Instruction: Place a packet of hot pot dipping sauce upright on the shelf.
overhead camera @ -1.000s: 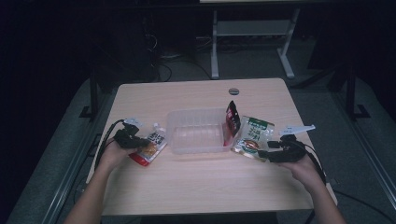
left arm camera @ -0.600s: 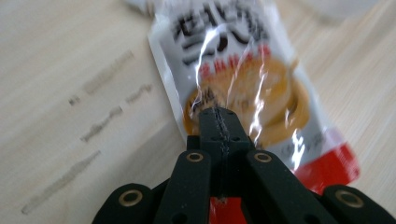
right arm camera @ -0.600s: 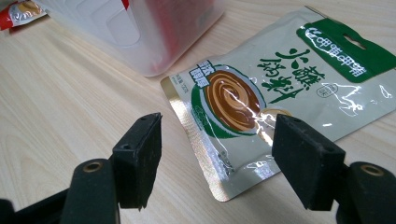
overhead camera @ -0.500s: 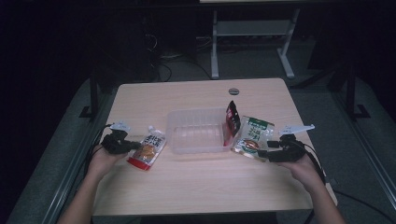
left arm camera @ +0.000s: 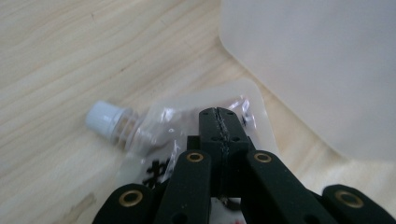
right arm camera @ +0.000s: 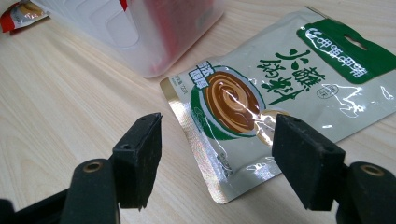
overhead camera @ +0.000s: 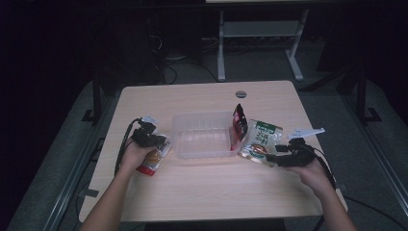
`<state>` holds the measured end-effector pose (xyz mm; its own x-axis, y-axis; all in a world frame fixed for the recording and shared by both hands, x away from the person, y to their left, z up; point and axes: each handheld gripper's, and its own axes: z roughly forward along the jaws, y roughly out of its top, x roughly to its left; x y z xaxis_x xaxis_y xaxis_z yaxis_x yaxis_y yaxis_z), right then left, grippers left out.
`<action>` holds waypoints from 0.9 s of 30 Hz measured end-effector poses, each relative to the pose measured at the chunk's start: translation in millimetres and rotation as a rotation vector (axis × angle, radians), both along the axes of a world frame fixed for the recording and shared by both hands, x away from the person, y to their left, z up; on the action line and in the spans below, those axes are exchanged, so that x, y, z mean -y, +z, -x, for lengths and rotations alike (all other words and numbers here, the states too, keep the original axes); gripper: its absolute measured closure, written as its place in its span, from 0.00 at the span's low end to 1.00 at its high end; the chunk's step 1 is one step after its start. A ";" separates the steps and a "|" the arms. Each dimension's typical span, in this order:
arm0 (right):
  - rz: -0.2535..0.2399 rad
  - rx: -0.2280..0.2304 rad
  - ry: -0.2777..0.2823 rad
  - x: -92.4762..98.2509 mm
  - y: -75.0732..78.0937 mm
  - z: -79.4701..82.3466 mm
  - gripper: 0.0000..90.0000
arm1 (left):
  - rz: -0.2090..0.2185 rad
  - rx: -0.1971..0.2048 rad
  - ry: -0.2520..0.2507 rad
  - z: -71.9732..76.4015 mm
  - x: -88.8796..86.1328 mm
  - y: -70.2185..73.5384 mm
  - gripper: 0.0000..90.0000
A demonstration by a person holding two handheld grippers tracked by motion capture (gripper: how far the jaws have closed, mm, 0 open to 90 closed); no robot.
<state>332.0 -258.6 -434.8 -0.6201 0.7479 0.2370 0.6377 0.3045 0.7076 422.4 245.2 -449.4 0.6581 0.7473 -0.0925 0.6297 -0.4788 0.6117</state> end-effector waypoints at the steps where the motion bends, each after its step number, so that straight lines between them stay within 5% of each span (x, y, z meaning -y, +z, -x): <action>1: 0.000 -0.001 0.001 -0.2 0.1 -0.1 0.36 | -0.018 -0.001 -0.011 -0.9 3.4 -1.1 1.00; 5: 0.000 -0.003 0.001 -2.0 0.8 0.4 0.36 | -0.051 -0.011 -0.025 -2.3 10.6 -4.4 1.00; 14: -0.001 0.002 0.005 -1.9 1.1 0.6 0.36 | -0.003 -0.058 -0.083 4.8 3.9 -4.9 1.00; 27: 0.000 0.000 0.006 -2.8 0.8 0.5 0.36 | -0.022 -0.102 -0.200 43.3 -2.7 -1.6 1.00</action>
<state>331.5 -255.9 -434.0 -0.6245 0.7443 0.2367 0.6356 0.3082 0.7079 379.1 247.9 -451.0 0.7813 0.6056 -0.1511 0.5790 -0.6127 0.5380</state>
